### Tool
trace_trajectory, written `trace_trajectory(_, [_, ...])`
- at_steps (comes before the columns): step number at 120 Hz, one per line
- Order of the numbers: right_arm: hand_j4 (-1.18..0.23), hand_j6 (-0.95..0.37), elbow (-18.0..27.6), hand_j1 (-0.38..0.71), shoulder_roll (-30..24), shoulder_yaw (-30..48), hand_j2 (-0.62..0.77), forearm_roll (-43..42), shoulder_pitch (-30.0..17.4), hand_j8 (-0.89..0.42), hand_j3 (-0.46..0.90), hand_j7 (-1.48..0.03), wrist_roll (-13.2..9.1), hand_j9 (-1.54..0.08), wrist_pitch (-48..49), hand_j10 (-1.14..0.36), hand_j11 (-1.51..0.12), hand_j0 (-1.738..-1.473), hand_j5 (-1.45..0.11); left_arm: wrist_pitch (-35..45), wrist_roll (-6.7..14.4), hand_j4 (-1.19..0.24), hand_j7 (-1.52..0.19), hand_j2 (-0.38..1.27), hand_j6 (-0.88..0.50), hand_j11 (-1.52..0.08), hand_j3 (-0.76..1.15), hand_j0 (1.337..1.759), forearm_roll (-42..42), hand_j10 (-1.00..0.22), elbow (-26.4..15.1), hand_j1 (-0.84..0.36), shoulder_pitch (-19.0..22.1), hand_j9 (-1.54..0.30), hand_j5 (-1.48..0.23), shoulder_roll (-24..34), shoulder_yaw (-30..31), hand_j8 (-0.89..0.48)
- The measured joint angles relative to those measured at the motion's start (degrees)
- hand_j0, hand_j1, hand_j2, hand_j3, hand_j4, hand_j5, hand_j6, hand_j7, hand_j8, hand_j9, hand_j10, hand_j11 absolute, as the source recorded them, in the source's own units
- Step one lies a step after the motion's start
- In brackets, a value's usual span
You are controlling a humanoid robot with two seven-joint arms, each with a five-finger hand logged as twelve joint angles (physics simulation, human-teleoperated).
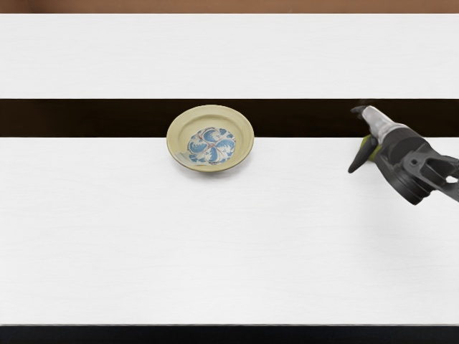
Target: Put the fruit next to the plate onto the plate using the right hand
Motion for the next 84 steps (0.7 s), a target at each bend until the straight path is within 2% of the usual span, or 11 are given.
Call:
trace_trajectory(19, [-0.20, -0.20, -0.4, -0.12, -2.0, 0.4, -0.04, 0.1, 0.3, -0.20, 0.00, -0.25, 0.0, -0.25, 4.8, -0.20, -0.25, -1.658, -0.25, 0.0, 0.0, -0.01, -0.01, 0.00, -0.01, -0.01, 0.00, 1.658, 0.0, -0.01, 0.0, 0.34, 0.0, -0.01, -0.01, 0.0, 0.0, -0.01])
trace_trajectory(38, [-0.22, -0.23, -1.3, -0.09, -2.8, 0.7, -0.04, 0.2, 0.6, -0.23, 0.00, -0.29, 0.0, -0.29, 6.0, -0.23, -0.29, -1.658, -0.29, 0.0, 0.0, -0.01, -0.01, 0.00, -0.01, -0.01, 0.00, 1.658, 0.0, -0.01, 0.0, 0.34, 0.0, -0.01, -0.01, 0.0, 0.0, -0.01])
trace_trajectory(61, [-0.31, -0.31, -2.4, 0.02, -3.6, 0.7, -0.06, 2.0, 0.5, -0.30, 0.00, -0.40, 0.0, -0.40, 7.3, -0.31, -0.40, -1.658, -0.40, 0.0, 0.0, -0.01, -0.01, 0.00, -0.01, -0.01, 0.00, 1.658, 0.0, -0.01, 0.0, 0.34, 0.0, -0.01, -0.01, 0.0, 0.0, -0.01])
trace_trajectory(66, [-0.36, -0.35, -2.6, 0.06, -3.8, 0.8, -0.06, 2.2, 0.5, -0.27, 0.00, -0.45, 0.0, -0.45, 8.3, -0.31, -0.45, -1.658, -0.44, 0.0, 0.0, -0.01, -0.01, 0.00, -0.01, -0.01, 0.00, 1.658, 0.0, -0.01, 0.0, 0.34, 0.0, -0.01, -0.01, 0.0, 0.0, -0.01])
trace_trajectory(73, [-0.47, -0.30, -2.9, 0.13, -3.9, 0.9, -0.06, 3.0, 0.6, -0.20, 0.00, -0.53, 0.0, -0.51, 9.9, -0.27, -0.52, -1.657, -0.48, 0.0, 0.0, -0.01, -0.01, 0.00, -0.01, -0.01, 0.00, 1.658, 0.0, -0.01, 0.0, 0.34, 0.0, -0.01, -0.01, 0.0, 0.0, -0.01])
trace_trajectory(78, [-0.52, -0.29, -3.1, 0.17, -3.9, 0.9, -0.06, 3.7, 0.7, -0.21, 0.00, -0.58, 0.0, -0.54, 10.7, -0.28, -0.57, -1.656, -0.51, 0.0, 0.0, -0.01, -0.01, 0.00, -0.01, -0.01, 0.00, 1.658, 0.0, -0.01, 0.0, 0.34, 0.0, -0.01, -0.01, 0.0, 0.0, -0.01])
trace_trajectory(84, [-0.57, -0.33, -3.2, 0.21, -4.0, 0.9, -0.07, 4.5, 0.7, -0.29, 0.00, -0.63, 0.0, -0.59, 11.3, -0.35, -0.62, -1.656, -0.55, 0.0, 0.0, -0.01, -0.01, 0.00, -0.01, -0.01, 0.00, 1.658, 0.0, -0.01, 0.0, 0.34, 0.0, -0.01, -0.01, 0.0, 0.0, -0.01])
